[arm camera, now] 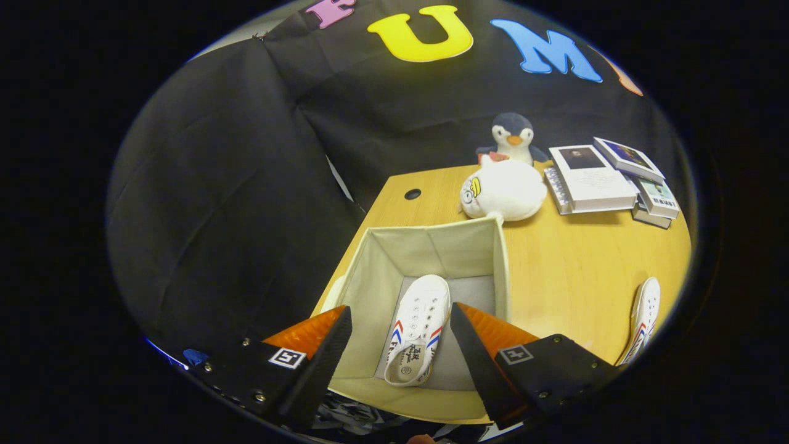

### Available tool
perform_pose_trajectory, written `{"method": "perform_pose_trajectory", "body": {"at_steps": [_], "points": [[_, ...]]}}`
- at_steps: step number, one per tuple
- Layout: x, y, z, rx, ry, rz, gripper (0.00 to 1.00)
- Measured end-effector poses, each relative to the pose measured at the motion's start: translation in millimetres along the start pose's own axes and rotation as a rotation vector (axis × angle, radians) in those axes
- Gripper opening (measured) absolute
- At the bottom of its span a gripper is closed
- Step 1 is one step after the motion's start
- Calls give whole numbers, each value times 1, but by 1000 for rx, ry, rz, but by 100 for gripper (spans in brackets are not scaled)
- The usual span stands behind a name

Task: Open the storage box then place both shoes into the box .Put the left shoe in first, then the right shoe, with the right side of both shoes facing outward in a uniform manner.

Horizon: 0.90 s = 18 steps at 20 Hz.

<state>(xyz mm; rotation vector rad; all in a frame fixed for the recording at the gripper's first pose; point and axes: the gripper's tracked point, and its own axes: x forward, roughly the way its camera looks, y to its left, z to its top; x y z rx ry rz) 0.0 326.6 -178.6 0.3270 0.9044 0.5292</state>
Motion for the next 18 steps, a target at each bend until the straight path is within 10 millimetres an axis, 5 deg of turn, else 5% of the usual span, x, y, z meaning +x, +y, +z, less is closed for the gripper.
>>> {"method": "perform_pose_trajectory", "body": {"at_steps": [7,18], "points": [[-63,-98,26,-28,-110,-96,98],[-128,-268,5,-29,-119,-348,98]]}}
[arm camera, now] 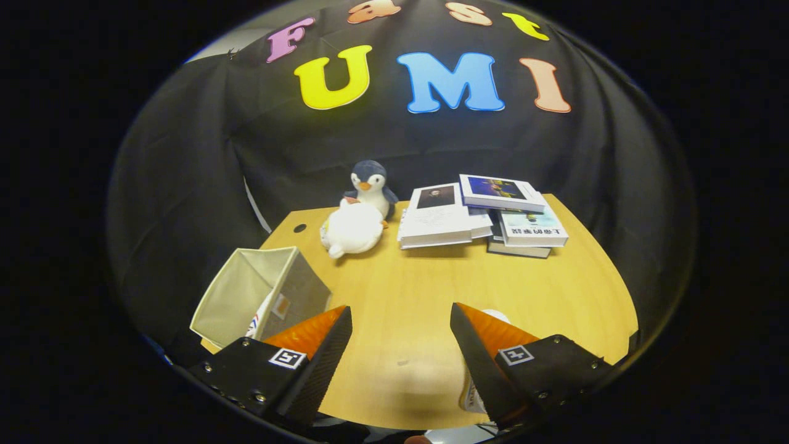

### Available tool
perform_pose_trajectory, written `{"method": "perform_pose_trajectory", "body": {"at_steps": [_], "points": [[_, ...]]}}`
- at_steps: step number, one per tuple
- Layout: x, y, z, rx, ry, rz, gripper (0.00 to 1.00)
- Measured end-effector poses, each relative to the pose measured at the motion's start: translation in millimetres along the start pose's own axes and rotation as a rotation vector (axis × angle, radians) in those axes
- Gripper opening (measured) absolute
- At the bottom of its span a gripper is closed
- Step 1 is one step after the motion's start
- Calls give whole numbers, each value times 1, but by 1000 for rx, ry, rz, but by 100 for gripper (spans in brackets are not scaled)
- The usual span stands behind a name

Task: Open the storage box then place both shoes into the box .Put the left shoe in first, then the right shoe, with the right side of both shoes facing outward in a uniform manner.

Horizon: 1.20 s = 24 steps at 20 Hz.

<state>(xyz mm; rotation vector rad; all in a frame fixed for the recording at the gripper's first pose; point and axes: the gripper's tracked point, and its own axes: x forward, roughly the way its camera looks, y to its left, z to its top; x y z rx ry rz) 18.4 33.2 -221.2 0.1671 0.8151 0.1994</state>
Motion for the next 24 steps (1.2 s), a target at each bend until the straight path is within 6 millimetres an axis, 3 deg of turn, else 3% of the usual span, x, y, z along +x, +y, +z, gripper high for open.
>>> {"method": "perform_pose_trajectory", "body": {"at_steps": [7,8,15,24], "points": [[8,-72,-48,-24,83,-77,98],[1,-73,-53,-33,97,-89,98],[15,-117,-103,-86,210,-144,98],[25,-148,-155,-145,340,-197,98]]}}
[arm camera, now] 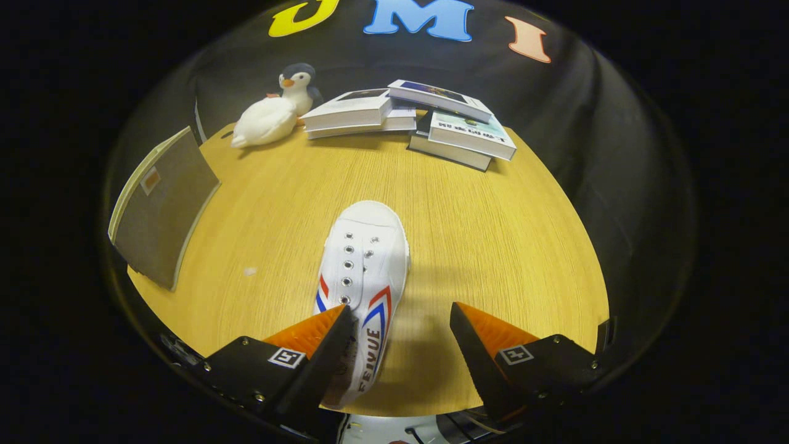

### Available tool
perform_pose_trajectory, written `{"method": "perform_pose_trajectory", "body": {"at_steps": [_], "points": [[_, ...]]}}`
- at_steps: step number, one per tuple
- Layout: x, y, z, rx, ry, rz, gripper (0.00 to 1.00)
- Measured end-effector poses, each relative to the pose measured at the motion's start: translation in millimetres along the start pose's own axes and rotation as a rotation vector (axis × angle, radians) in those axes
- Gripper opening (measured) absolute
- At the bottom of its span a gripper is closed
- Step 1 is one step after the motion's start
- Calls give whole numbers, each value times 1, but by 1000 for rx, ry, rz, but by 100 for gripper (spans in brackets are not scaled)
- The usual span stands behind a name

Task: Open the storage box then place both shoes into the box .Put the left shoe in first, then the right shoe, with the right side of both shoes facing outward in a uniform manner.

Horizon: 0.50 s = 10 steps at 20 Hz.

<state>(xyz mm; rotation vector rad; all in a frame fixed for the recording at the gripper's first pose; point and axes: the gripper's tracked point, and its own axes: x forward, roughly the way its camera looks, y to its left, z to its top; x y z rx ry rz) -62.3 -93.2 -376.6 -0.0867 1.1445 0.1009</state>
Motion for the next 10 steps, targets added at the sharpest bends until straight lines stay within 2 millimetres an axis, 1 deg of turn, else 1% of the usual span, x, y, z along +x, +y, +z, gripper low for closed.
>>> {"method": "perform_pose_trajectory", "body": {"at_steps": [3,5,6,7,8,9,10], "points": [[7,2,-6,3,21,8,98],[11,4,-5,13,25,25,98],[12,8,-6,17,26,37,95],[12,11,-6,15,27,53,83],[12,17,-6,14,25,74,79],[12,25,-5,15,24,90,64],[13,26,-6,3,22,79,50]]}}
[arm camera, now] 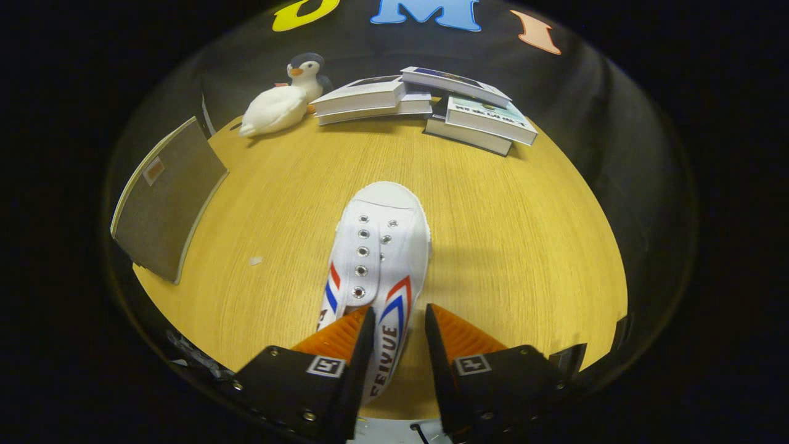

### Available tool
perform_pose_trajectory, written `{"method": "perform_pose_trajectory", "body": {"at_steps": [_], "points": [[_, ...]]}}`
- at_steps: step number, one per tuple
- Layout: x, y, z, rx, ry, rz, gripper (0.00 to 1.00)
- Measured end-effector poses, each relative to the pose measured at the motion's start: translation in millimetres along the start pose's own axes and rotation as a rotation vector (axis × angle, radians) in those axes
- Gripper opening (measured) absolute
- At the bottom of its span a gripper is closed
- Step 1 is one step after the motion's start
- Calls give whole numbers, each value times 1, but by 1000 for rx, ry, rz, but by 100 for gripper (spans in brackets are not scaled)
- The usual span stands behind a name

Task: Open the storage box then place both shoes into the box .Put the left shoe in first, then the right shoe, with the right side of both shoes facing outward in a uniform manner.

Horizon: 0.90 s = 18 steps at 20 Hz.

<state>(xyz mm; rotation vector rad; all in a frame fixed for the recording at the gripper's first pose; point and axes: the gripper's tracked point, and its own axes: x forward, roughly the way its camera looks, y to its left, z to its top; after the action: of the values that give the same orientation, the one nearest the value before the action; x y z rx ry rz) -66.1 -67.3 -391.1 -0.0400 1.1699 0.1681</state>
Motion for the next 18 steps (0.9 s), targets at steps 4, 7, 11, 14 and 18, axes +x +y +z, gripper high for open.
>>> {"method": "perform_pose_trajectory", "body": {"at_steps": [4,7,11,14,18], "points": [[-1,-18,2,-54,0,-123,2],[-6,-9,6,46,-11,-86,2],[-20,-5,19,107,-29,-68,0],[-35,5,35,151,-49,-42,0],[-55,26,58,204,-77,6,0]]}}
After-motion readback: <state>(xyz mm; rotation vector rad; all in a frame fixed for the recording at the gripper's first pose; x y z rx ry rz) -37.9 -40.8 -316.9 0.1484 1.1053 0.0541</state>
